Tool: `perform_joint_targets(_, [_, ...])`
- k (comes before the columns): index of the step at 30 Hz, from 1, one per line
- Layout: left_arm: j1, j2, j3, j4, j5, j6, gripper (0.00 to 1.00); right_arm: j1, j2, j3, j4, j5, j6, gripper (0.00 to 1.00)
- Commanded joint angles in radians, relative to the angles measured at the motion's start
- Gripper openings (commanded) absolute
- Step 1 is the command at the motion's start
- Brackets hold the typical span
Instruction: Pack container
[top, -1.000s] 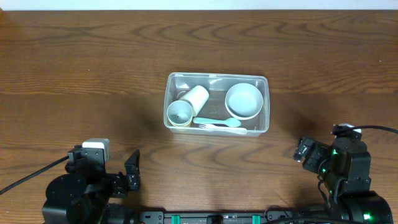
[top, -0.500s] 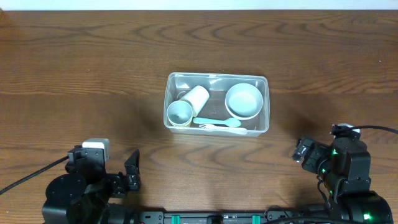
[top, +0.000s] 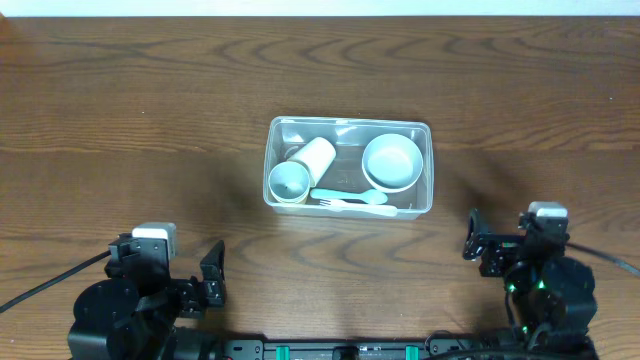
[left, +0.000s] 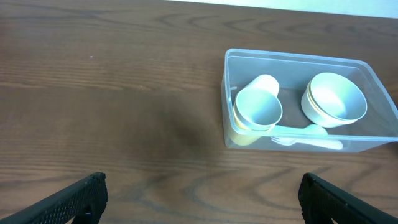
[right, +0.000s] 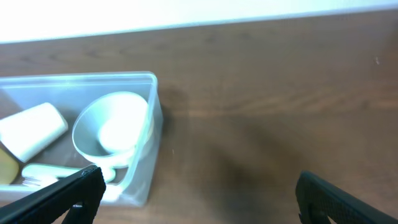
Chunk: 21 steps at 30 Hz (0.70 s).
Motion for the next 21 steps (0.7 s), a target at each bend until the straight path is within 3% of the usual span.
perform_joint_targets(1, [-0.003,-0.003,-0.006,0.0,-0.008,-0.009,0.98,0.013,-0.098,-0.103,0.072,-0.031,-0.05,0.99])
perform_joint_targets(8, [-0.003,-0.003,-0.006,0.0,-0.008,-0.009,0.98,0.01,-0.238,-0.313,0.39,-0.038,-0.081,0.99])
perform_joint_targets(14, [-0.003,-0.003,-0.006,0.0,-0.008,-0.009,0.98,0.006,-0.237,-0.436,0.71,-0.042,-0.158,0.99])
perform_joint_targets(17, [-0.003,-0.003,-0.006,0.0,-0.008,-0.009,0.98,0.006,-0.237,-0.444,0.702,-0.039,-0.248,0.99])
perform_joint_targets(21, [-0.003,-0.003,-0.006,0.0,-0.008,-0.009,0.98,-0.003,-0.237,-0.444,0.543,-0.049,-0.269,0.99])
